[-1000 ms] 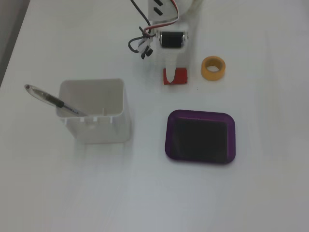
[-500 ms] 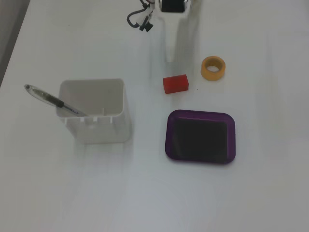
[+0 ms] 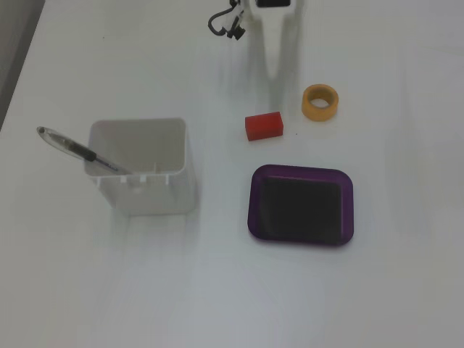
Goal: Remove the cube from the box.
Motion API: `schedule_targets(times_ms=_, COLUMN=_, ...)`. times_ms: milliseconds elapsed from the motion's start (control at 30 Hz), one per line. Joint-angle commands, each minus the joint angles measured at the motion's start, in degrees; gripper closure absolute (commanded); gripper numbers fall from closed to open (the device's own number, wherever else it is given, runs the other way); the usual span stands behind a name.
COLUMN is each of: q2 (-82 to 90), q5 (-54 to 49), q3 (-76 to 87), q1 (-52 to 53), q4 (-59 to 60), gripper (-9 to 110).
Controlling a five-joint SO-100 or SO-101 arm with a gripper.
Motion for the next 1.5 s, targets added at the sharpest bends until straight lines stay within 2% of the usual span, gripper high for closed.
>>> schedule_targets(times_ms=0, q2=7.91, q5=-0.26, q3=4.92, q1=-0.35, q4=0.44, gripper=81)
schedule_targets(times_ms=233, q2=21.62, q5=0.35, q3=17.05, q1=-0.26, q4=0.62, gripper=81)
schedule_targets(times_ms=533, q2=21.45, q5=0.44, q3=19.69, q1=-0.35, q4=0.53, gripper=81)
schedule_targets(times_ms=600, q2=21.36, q5=0.44, q3=19.69, q1=-0.35, q4=0.62, gripper=85)
schedule_targets(times_ms=733, q2=21.36, q5=0.09, q3=19.60, q1=-0.35, q4=0.62, gripper=103)
schedule_targets(times_ms=900, q2=21.36, q5=0.62, q3=19.86, q1=-0.35, q4=0.44, gripper=98)
schedule_targets(times_ms=1467, q2=21.45, q5=0.18, q3=19.86, q1=-0.62, q4=-0.26, gripper=98)
